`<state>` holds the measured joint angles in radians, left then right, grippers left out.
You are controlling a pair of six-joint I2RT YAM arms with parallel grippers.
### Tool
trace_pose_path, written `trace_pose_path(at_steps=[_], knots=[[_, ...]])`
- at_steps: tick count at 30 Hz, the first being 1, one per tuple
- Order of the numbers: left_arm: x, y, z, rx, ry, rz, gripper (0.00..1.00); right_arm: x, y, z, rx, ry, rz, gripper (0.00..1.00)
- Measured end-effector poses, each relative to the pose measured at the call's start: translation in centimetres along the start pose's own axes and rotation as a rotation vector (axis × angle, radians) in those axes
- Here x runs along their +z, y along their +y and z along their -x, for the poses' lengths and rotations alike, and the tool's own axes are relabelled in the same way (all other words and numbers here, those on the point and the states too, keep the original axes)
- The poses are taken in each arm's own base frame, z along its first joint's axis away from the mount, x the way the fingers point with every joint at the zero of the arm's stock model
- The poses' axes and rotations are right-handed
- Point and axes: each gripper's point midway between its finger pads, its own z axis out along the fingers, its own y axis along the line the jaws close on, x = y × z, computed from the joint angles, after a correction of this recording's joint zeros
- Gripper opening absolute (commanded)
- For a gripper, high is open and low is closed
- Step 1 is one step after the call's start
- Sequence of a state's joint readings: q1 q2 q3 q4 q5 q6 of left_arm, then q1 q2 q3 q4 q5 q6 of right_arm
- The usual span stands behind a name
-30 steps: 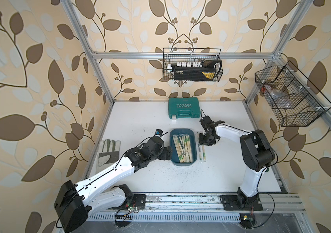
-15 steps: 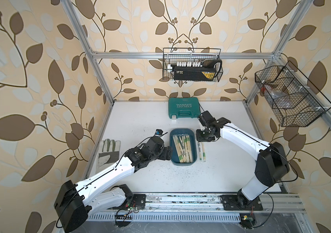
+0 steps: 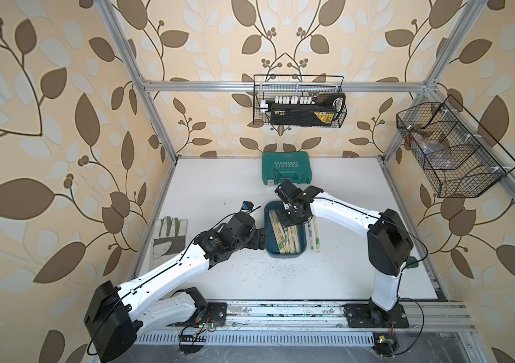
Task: Take the paired disposable chopsticks out of the storage box
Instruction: Pick up the paired disposable chopsticks from the storage box.
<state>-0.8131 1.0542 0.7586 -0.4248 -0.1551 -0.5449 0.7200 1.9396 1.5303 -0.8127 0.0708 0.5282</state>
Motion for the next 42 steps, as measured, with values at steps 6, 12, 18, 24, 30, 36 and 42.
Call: trace_pose_path(at_steps=[6, 12, 18, 24, 30, 36, 42], knots=[[0.0, 0.1, -0.1, 0.000, 0.003, 0.003, 0.90, 2.1, 0.2, 0.1, 0.006, 0.033, -0.019, 0.27], [-0.2, 0.1, -0.1, 0.000, 0.002, 0.004, 0.90, 3.8, -0.2, -0.4, 0.016, 0.064, -0.035, 0.26], [-0.2, 0.2, -0.1, 0.000, 0.004, 0.005, 0.90, 4.9, -0.3, -0.8, 0.018, 0.087, -0.039, 0.26], [-0.2, 0.2, -0.2, 0.000, 0.005, 0.005, 0.90, 5.6, 0.0, -0.7, 0.019, 0.092, -0.035, 0.26], [-0.2, 0.2, -0.2, 0.000, 0.007, 0.007, 0.90, 6.0, 0.3, -0.2, 0.030, 0.090, -0.029, 0.23], [-0.2, 0.2, -0.3, 0.000, 0.009, 0.008, 0.90, 6.0, 0.5, -0.1, 0.040, 0.088, -0.025, 0.18], [-0.2, 0.2, -0.3, 0.000, 0.009, 0.008, 0.90, 5.9, 0.3, 0.1, 0.074, 0.090, -0.014, 0.14]])
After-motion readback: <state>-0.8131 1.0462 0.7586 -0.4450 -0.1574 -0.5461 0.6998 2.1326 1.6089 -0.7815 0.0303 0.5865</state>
